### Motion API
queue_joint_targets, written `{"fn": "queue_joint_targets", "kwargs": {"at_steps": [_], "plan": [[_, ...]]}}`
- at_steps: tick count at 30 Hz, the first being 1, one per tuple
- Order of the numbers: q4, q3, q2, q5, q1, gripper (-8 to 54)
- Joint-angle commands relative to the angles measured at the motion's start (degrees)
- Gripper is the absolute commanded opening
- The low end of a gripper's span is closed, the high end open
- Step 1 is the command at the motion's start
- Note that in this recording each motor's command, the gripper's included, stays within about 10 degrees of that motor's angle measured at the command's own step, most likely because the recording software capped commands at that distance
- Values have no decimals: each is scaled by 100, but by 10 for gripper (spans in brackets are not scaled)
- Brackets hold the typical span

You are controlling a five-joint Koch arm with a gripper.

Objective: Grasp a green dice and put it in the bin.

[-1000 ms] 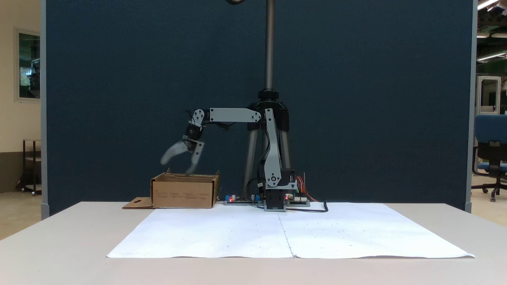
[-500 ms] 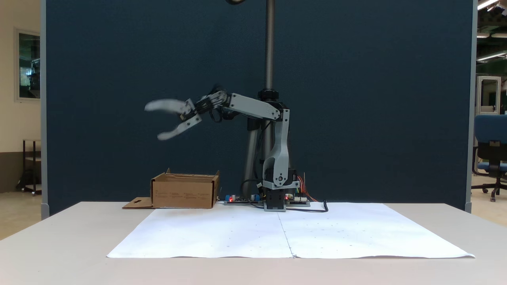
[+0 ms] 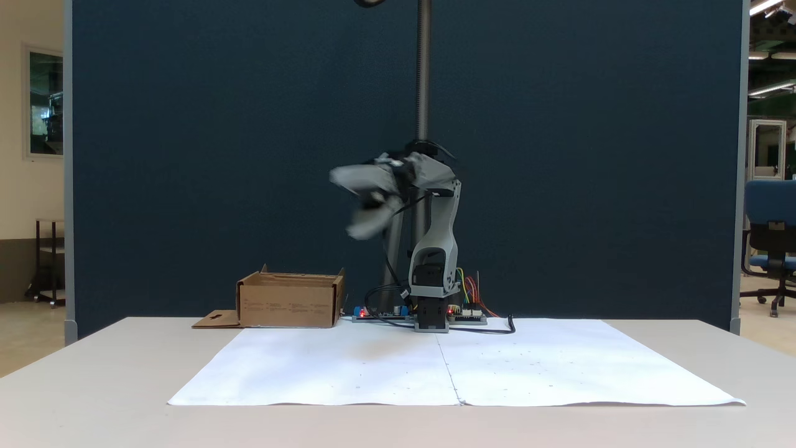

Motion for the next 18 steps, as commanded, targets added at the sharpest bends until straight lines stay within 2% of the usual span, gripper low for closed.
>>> {"fn": "queue_joint_targets", "kwargs": {"at_steps": [1,6,18], "plan": [[-422,220,439,202,-439,443],[-466,1248,905,211,-1397,448],[-2617,3647,1626,-290,-2206,454]]}}
